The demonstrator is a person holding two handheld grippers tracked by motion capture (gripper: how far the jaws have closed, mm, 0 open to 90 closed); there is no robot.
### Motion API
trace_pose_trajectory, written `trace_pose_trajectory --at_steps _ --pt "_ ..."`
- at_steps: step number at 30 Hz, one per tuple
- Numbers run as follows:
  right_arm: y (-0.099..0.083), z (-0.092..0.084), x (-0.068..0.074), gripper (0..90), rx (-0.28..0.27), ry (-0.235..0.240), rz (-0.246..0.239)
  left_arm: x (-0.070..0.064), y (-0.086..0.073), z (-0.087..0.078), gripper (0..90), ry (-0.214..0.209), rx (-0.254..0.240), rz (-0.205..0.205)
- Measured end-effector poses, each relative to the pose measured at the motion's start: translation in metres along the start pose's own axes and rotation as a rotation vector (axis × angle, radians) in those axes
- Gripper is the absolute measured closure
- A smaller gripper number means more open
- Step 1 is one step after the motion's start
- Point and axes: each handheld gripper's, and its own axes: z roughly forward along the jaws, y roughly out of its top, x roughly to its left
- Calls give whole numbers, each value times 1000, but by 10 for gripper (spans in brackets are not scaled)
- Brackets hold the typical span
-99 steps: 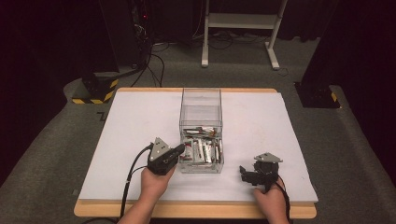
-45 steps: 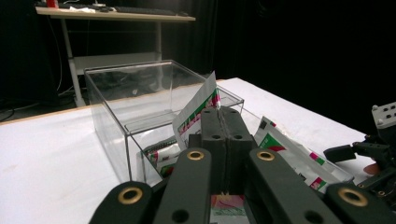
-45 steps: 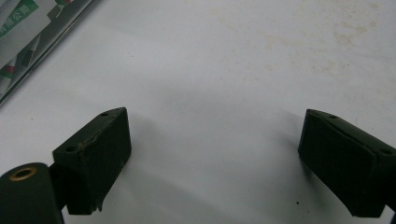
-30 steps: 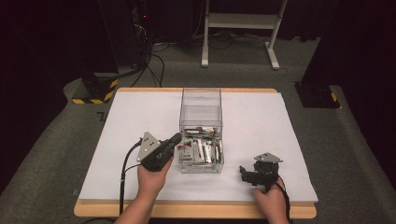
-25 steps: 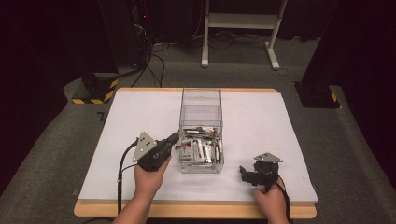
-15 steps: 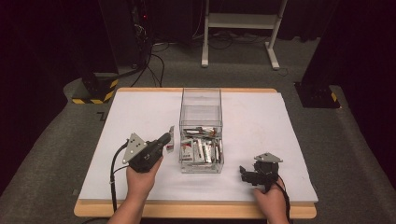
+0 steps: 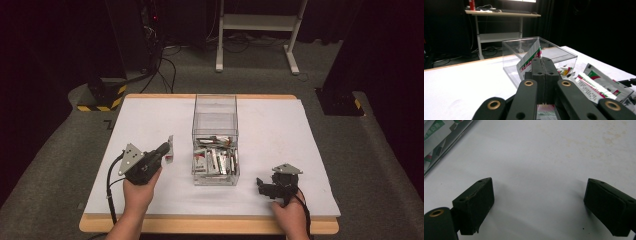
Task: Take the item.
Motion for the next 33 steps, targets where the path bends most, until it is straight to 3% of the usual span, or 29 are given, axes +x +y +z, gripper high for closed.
trace_pose_trajectory --at_steps 15,33 --pt "0 0 0 90 0 1 -1 30 1 -7 897 60 5 22" --pt "0 0 0 90 0 0 -1 61 2 0 896 150 18 58"
